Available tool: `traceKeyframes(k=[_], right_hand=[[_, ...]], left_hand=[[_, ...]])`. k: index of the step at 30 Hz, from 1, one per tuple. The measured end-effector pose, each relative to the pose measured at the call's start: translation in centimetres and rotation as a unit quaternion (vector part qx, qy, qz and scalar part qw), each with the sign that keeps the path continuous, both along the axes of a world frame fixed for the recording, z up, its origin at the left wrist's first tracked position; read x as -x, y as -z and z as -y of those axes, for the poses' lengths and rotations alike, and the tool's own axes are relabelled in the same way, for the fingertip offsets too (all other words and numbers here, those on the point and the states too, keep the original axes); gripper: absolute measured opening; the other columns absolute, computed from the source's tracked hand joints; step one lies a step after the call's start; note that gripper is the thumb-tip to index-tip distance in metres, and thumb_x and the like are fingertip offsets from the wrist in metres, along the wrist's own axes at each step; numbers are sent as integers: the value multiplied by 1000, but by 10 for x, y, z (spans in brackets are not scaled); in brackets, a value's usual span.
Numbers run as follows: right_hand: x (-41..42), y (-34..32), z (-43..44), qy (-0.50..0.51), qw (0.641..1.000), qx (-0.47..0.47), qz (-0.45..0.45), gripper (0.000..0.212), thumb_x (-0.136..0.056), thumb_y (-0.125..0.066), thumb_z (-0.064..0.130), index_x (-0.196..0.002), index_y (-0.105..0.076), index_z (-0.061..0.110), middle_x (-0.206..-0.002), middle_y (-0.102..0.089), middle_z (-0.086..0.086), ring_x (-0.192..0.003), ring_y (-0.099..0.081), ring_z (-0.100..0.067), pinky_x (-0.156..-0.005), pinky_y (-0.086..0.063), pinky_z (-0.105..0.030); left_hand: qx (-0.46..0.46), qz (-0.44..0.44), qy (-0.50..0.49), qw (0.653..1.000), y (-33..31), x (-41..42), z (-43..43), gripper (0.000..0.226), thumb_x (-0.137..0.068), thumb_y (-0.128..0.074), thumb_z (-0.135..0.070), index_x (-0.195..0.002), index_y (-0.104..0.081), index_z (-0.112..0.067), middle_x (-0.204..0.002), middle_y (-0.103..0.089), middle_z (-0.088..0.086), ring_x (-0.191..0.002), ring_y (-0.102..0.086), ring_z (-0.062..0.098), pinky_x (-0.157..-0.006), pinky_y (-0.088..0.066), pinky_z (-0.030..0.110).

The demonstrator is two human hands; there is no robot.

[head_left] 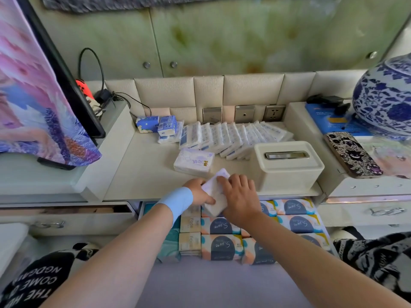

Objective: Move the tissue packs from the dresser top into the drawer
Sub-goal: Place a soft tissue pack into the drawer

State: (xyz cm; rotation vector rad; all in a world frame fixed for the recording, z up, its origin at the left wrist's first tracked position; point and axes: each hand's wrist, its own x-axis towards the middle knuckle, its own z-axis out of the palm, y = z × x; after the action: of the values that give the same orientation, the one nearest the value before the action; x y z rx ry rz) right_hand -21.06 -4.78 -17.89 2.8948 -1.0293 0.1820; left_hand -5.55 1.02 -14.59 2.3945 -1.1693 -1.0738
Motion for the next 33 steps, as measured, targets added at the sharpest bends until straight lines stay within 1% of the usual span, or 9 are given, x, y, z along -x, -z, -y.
traceKeyframes(k=[5,9,11,15,19,23,26,30,33], right_hand=[[4,-9,-12,-72,991,-86,68,99,-68,-57,59,-152,-20,22,-157,-25,-10,-145,-19,-31,-112,-24,-49],[2,-33,-30,-63,965,-247,55,73,-83,-61,44,-147,-30,29,-125,-61,0,-112,-56,-23,-94,-40,-36],[0,-31,-39,-30,922,-383,51,62,-79,-69,45,-135,-46,31,-114,-64,4,-101,-61,-19,-88,-50,-35],[-6,-16,-64,-12,869,-494,23,34,-79,-75,38,-108,-65,24,-102,-69,6,-90,-67,-12,-81,-58,-33],[-9,-5,-94,-24,836,-548,-11,27,-81,-76,25,-104,-65,17,-92,-71,3,-75,-69,-12,-65,-58,-28],[-11,7,-122,-6,835,-544,-85,17,-83,-72,23,-96,-63,16,-86,-72,-6,-65,-67,-16,-52,-50,-25],[-13,24,-141,11,835,-530,-149,17,-87,-67,25,-100,-62,15,-94,-73,-10,-72,-69,-21,-53,-49,-25],[-17,48,-153,110,792,-592,-97,13,-92,-65,18,-94,-55,9,-94,-71,-16,-76,-73,-27,-61,-56,-32],[-20,61,-158,128,763,-628,-81,9,-92,-60,3,-85,-55,7,-90,-66,-17,-80,-73,-31,-72,-60,-39]], left_hand=[[43,-17,16,999,-16,-18,-28,72,-74,-81,-18,-138,-49,-30,-131,-54,0,-113,-55,25,-97,-50,38],[67,-48,55,995,-28,-25,-55,62,-68,-83,-20,-121,-57,-37,-112,-63,-1,-97,-61,19,-89,-55,39],[61,-66,60,994,-32,-25,-68,65,-69,-83,-18,-122,-51,-37,-112,-63,-2,-95,-61,15,-90,-54,34],[32,-33,78,996,-30,-20,-104,66,-72,-84,-25,-126,-48,-33,-120,-58,-10,-106,-59,14,-95,-50,34],[-28,64,128,989,-19,-17,-139,56,-73,-80,-43,-123,-54,-34,-112,-54,-17,-103,-55,10,-87,-46,27],[-77,138,167,973,-3,-18,-165,52,-81,-74,-37,-127,-52,-31,-116,-55,-9,-101,-56,16,-84,-48,31],[-88,195,182,960,13,-20,-180,55,-83,-72,-31,-133,-49,-29,-127,-51,-1,-112,-53,22,-92,-48,36],[-95,207,177,957,34,-23,-193,65,-86,-63,-23,-145,-38,-29,-150,-30,2,-140,-27,24,-108,-39,42],[-133,210,189,950,45,-24,-198,77,-86,-64,-24,-153,-25,-28,-158,-17,5,-145,-16,28,-116,-29,40]])
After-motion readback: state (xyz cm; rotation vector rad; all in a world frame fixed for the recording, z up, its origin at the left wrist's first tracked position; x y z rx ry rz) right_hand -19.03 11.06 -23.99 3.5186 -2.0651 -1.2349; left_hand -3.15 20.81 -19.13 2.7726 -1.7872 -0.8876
